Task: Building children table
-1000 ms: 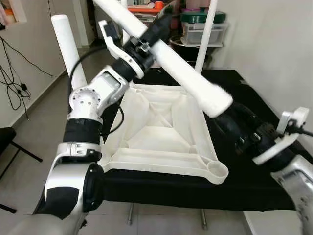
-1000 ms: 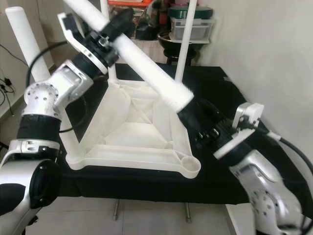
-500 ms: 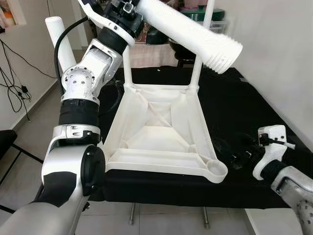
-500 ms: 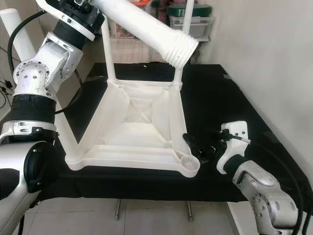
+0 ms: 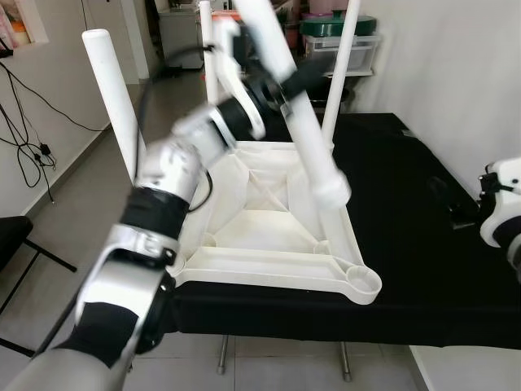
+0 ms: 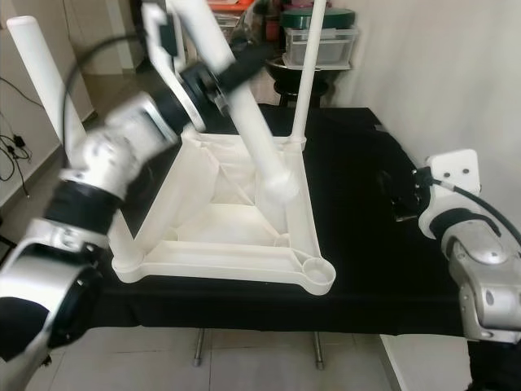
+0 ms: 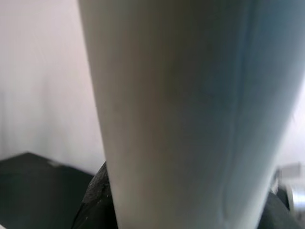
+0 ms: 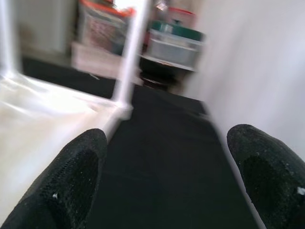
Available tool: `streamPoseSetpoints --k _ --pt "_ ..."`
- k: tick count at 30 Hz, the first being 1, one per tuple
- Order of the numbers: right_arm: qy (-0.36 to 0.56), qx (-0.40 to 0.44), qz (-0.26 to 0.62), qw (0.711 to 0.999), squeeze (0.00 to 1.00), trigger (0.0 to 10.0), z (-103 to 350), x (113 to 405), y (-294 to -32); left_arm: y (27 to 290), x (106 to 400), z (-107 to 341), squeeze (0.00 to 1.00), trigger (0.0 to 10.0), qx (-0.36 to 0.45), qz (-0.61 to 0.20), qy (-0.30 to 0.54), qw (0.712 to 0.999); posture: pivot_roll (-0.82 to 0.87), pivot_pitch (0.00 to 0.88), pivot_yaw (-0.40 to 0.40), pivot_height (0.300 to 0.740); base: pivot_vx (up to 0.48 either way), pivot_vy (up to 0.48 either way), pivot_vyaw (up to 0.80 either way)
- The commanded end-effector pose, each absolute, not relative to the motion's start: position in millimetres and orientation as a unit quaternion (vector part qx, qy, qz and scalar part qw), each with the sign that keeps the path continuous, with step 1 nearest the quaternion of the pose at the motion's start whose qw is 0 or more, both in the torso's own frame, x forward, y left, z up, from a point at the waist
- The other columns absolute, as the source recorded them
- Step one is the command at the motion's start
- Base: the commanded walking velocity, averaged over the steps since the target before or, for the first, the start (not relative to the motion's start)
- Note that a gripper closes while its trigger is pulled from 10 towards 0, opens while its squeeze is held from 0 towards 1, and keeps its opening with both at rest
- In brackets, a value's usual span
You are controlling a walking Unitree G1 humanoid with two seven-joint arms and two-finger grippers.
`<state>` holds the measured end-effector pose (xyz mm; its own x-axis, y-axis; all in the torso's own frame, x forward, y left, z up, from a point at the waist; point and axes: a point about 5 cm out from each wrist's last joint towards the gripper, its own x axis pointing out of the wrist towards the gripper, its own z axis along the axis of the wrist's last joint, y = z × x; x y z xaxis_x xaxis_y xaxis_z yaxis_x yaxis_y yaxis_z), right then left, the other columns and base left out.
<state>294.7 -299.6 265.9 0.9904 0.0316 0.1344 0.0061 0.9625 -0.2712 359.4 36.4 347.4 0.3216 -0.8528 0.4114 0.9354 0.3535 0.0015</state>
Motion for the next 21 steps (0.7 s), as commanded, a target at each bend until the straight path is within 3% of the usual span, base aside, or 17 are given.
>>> streamPoseSetpoints --k 1,2,4,5,7,8,11,12,15,21 --pt "-0.080 -0.084 0.053 0.992 0.00 10.0 272.6 293.3 -294.6 31.2 351.9 347.3 0.00 0.0 -0.089 -0.575 -0.188 0.791 -0.11 0.014 0.000 0.740 0.000 0.000 0.00" --pt "-0.080 -0.084 0.053 0.992 0.00 10.0 272.6 293.3 -294.6 31.2 351.9 347.3 0.00 0.0 -0.089 -0.575 -0.188 0.791 -0.11 0.014 0.000 0.740 0.000 0.000 0.00" --pt "-0.088 -0.040 0.177 0.979 0.00 10.0 279.2 285.7 -276.9 25.5 344.1 328.9 0.00 0.0 -0.040 -0.601 -0.180 0.777 -0.11 0.015 0.003 0.740 0.000 0.000 0.00" --pt "-0.088 -0.040 0.177 0.979 0.00 10.0 279.2 285.7 -276.9 25.5 344.1 328.9 0.00 0.0 -0.040 -0.601 -0.180 0.777 -0.11 0.015 0.003 0.740 0.000 0.000 0.00" --pt "-0.076 -0.049 0.325 0.942 0.00 10.0 276.5 270.3 -247.2 23.9 338.7 313.7 0.00 0.0 -0.009 -0.619 -0.175 0.766 -0.10 0.014 0.007 0.740 0.000 0.000 0.00" --pt "-0.053 -0.065 0.400 0.913 0.00 10.0 268.0 259.6 -231.4 25.0 335.9 308.6 0.00 3.4 -0.005 -0.629 -0.171 0.758 -0.10 0.014 0.005 0.740 0.000 0.000 0.00" --pt "-0.053 -0.065 0.400 0.913 0.00 10.0 268.0 259.6 -231.4 25.0 335.9 308.6 0.00 3.4 -0.005 -0.629 -0.171 0.758 -0.10 0.014 0.005 0.740 0.000 0.000 0.00" --pt "-0.032 -0.072 0.452 0.888 0.00 10.0 259.6 251.9 -219.6 26.6 333.9 304.8 0.00 10.0 0.000 -0.636 -0.169 0.753 -0.10 0.014 0.005 0.740 0.000 0.000 0.00" --pt "0.009 -0.071 0.530 0.845 0.00 10.0 243.6 243.6 -200.9 37.2 328.2 295.8 0.00 10.0 0.016 -0.659 -0.164 0.733 -0.09 0.016 0.001 0.740 0.000 0.000 0.00" --pt "0.023 -0.056 0.560 0.826 0.00 10.0 239.2 242.0 -191.0 47.2 319.9 296.0 0.00 10.0 0.014 -0.685 -0.165 0.710 -0.09 0.019 -0.003 0.740 0.000 0.000 0.00"
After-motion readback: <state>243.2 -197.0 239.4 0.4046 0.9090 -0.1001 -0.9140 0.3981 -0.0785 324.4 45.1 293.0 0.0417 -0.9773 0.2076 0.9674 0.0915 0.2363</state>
